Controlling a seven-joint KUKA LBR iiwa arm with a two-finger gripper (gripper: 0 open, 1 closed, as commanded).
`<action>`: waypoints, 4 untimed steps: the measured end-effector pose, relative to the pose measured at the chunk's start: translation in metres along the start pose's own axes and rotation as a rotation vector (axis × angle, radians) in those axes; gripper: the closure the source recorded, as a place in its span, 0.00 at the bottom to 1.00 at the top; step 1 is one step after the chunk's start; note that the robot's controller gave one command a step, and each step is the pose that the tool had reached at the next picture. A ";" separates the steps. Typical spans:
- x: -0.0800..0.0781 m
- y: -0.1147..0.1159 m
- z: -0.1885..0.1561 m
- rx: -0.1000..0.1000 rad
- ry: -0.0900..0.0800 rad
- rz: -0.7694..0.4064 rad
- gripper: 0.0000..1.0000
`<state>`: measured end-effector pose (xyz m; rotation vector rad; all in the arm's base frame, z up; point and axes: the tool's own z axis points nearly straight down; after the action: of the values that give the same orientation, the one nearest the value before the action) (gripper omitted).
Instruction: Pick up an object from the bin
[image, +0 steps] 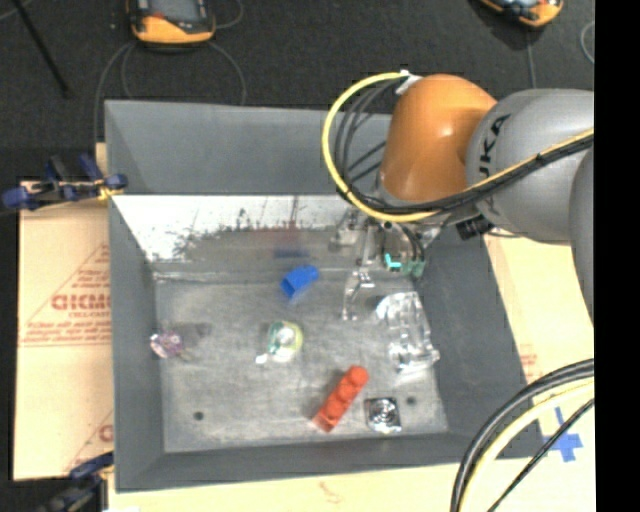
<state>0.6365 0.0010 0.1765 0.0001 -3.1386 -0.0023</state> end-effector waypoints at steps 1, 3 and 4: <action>-0.018 0.048 0.081 -0.002 -0.001 0.062 0.00; -0.020 0.030 0.099 0.011 -0.004 0.144 0.00; -0.024 0.033 0.098 0.003 -0.029 0.144 1.00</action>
Offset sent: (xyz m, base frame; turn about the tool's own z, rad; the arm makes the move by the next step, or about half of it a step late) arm 0.0184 0.0451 -0.0770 0.0668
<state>0.6602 0.0343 0.0788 -0.2282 -3.1593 0.0032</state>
